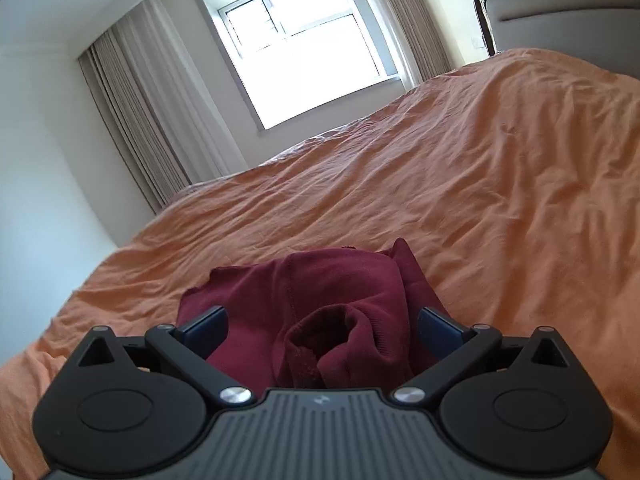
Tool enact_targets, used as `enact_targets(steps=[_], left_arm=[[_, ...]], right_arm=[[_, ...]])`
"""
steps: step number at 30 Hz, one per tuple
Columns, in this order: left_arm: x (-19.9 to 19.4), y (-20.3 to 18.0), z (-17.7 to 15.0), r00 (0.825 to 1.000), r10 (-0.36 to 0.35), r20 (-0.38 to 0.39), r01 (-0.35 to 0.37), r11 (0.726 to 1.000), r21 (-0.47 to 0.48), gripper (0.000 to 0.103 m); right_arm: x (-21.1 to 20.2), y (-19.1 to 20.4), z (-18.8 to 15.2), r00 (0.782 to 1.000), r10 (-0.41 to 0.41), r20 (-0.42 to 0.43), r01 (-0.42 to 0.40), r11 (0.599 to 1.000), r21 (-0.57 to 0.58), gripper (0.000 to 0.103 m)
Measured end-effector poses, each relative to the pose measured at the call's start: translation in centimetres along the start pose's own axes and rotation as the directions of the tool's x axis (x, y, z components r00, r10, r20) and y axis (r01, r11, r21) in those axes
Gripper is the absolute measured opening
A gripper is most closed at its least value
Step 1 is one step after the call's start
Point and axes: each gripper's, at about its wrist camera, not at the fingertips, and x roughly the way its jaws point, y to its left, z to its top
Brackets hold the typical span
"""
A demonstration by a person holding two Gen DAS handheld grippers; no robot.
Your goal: Fold small clothes
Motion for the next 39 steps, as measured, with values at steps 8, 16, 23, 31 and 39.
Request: enact_targets(steps=[8, 16, 23, 31, 39], left_arm=[[-0.3, 0.2, 0.2, 1.000, -0.006, -0.005, 0.006, 1.000, -0.016, 0.102], [-2.2, -0.4, 1.1, 0.985, -0.133, 0.110, 0.136, 0.990, -0.025, 0.102], [0.4, -0.5, -0.4, 0.994, -0.109, 0.001, 0.109, 0.994, -0.031, 0.102], [0.8, -0.4, -0.4, 0.995, -0.101, -0.013, 0.101, 0.995, -0.008, 0.102], [0.8, -0.5, -0.4, 0.995, -0.097, -0.013, 0.097, 0.995, 0.003, 0.102]], right_arm=[[-1.4, -4.4, -0.6, 0.994, 0.042, 0.099, -0.051, 0.995, 0.091, 0.021], [-1.9, -8.2, -1.1, 0.994, 0.065, 0.090, -0.073, 0.992, 0.099, 0.030], [-1.6, -8.8, -1.2, 0.989, 0.099, 0.106, -0.111, 0.987, 0.119, 0.063], [0.8, -7.3, 2.1, 0.998, 0.065, 0.014, -0.064, 0.998, -0.018, 0.079], [2.2, -4.9, 2.4, 0.992, 0.064, 0.107, -0.038, 0.972, -0.231, 0.008]])
